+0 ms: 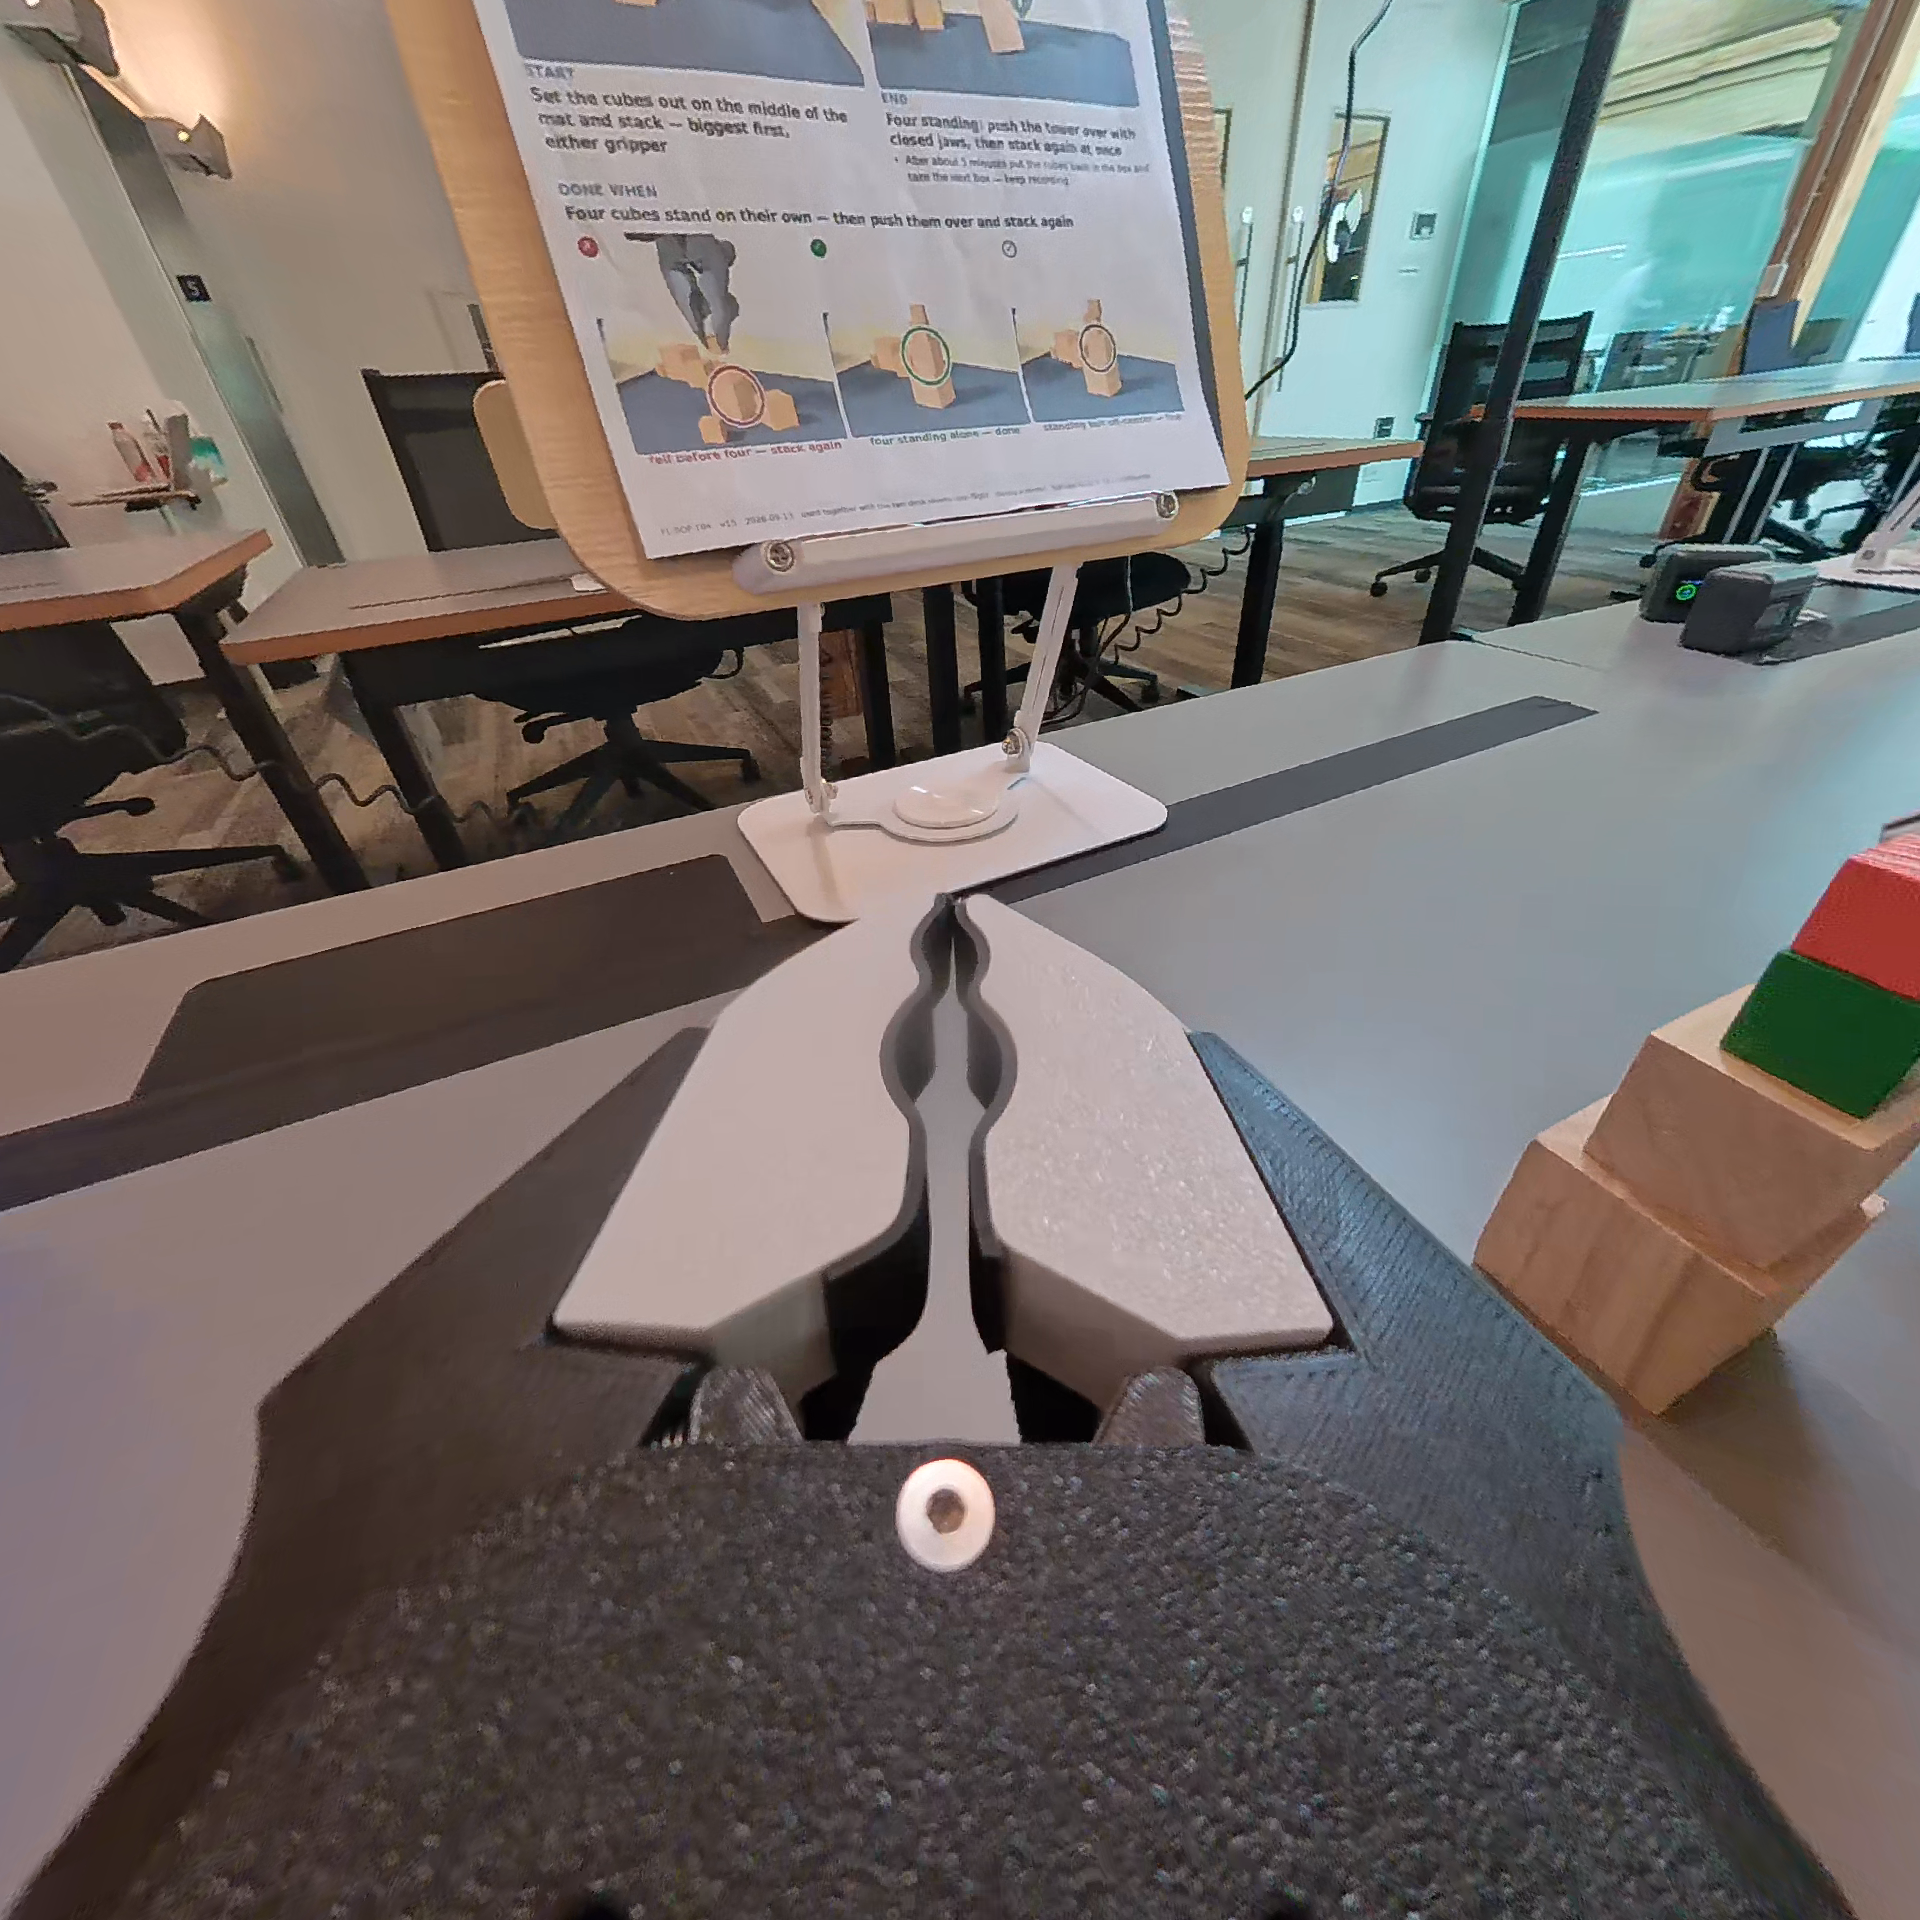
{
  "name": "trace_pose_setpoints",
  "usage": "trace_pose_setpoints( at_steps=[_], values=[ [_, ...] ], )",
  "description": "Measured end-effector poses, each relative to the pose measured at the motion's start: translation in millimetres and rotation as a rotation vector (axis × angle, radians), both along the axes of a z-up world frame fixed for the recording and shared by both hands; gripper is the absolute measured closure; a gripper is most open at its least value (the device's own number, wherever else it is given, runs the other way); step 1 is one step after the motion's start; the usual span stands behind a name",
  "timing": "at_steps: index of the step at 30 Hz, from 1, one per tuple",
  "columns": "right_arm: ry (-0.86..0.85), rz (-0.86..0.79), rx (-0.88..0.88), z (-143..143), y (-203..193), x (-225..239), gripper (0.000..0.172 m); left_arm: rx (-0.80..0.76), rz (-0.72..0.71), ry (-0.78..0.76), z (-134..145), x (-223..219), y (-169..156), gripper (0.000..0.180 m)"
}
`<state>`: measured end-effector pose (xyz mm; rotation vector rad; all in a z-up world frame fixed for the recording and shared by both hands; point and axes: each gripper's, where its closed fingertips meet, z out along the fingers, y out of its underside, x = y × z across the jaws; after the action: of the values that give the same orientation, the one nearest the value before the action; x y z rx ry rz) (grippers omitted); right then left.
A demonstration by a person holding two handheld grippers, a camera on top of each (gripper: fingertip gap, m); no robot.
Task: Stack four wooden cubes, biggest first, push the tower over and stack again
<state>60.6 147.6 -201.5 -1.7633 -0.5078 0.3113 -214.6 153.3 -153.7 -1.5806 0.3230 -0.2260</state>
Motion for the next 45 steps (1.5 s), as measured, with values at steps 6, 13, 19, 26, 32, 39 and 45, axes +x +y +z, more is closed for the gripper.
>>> trace_pose_setpoints(
  at_steps=[6,13,19,26,32,39,45],
  values=[
    [-0.106,0.025,-0.026,-14,-9,-36,0.172,0.006,0.033,-0.038,5,-14,-3,0.180],
    [-0.150,0.085,-0.020,-17,-27,-61,0.172,0.020,0.039,-0.047,10,-19,-4,0.180],
    [-0.154,0.113,-0.041,-23,-32,-78,0.171,0.025,0.040,-0.047,11,-21,-5,0.180],
    [-0.130,0.108,-0.061,-25,-29,-99,0.172,0.033,0.054,-0.055,14,-27,-4,0.180],
    [-0.246,0.201,0.013,-23,-22,-164,0.172,0.027,0.080,-0.045,12,-30,-3,0.180],
    [-0.391,0.371,0.152,-22,-37,-235,0.172,0.043,0.174,-0.028,13,-50,-1,0.180],
    [-0.393,0.522,0.201,-26,-66,-260,0.172,0.048,0.194,-0.010,12,-56,-1,0.180]
  ],
)
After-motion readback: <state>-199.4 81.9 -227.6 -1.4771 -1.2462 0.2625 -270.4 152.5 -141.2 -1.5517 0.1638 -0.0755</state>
